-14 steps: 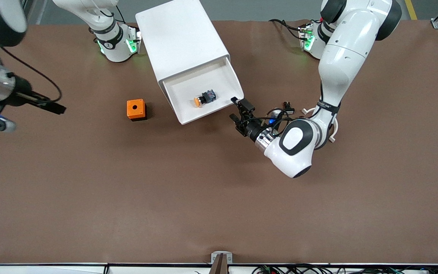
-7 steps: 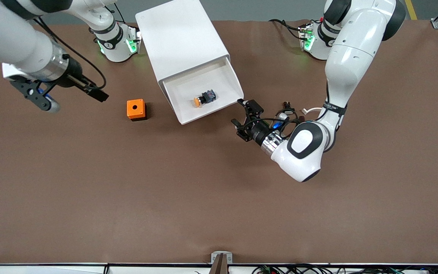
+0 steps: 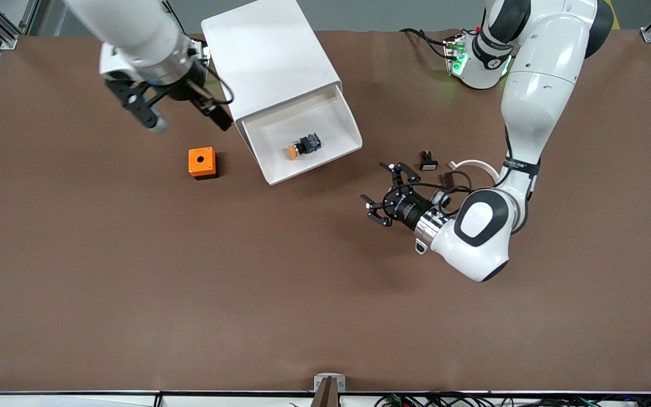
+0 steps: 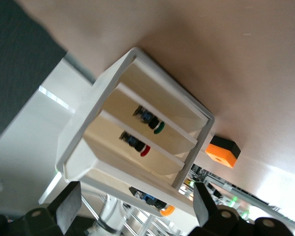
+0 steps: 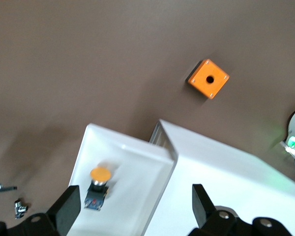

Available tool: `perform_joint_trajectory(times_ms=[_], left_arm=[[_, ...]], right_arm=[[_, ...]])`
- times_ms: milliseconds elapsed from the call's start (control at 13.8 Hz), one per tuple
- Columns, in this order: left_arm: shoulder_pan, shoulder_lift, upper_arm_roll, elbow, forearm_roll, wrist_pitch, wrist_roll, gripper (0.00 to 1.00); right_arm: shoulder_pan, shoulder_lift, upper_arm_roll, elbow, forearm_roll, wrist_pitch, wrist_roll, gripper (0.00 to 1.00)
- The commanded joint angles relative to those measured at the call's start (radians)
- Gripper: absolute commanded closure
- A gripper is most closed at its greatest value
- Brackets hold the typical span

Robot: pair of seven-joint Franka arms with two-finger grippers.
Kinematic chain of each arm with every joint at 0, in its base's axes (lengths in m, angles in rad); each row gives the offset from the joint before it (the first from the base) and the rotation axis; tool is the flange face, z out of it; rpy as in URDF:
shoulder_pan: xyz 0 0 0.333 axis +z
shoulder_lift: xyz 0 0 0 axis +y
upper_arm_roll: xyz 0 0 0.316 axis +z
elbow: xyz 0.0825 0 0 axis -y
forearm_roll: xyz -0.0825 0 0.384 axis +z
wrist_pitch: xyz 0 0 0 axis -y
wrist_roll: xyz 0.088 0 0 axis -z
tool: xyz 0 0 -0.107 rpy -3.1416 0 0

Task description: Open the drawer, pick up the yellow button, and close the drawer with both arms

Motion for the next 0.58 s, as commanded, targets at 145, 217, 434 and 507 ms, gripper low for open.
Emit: perform_joint_trajectory(times_ms=[145, 217, 434, 507], left_arm=[[-0.027, -0.008, 0.095, 0.081, 0.073, 0.004, 0.345, 0.00], [-0.027, -0.022, 0.112, 0.081, 0.097, 0.040, 0.421, 0.00], [-0.038, -0.054, 0.115, 0.078, 0.176, 0.117, 0.494, 0.00], [-0.049, -0.068, 0.112, 0.077, 0.217, 0.151, 0.517, 0.00]], right_arm=[[0.174, 0.062, -0.011, -0.032, -0.053, 0.091, 0.181, 0.00], [0.208, 0.090, -0.011, -0.031, -0.074, 0.106, 0.212, 0.00], [0.265, 0.159, -0.011, -0.029, -0.094, 0.164, 0.276, 0.00], [0.282, 0.174, -0.011, -0.029, -0.106, 0.178, 0.301, 0.00]])
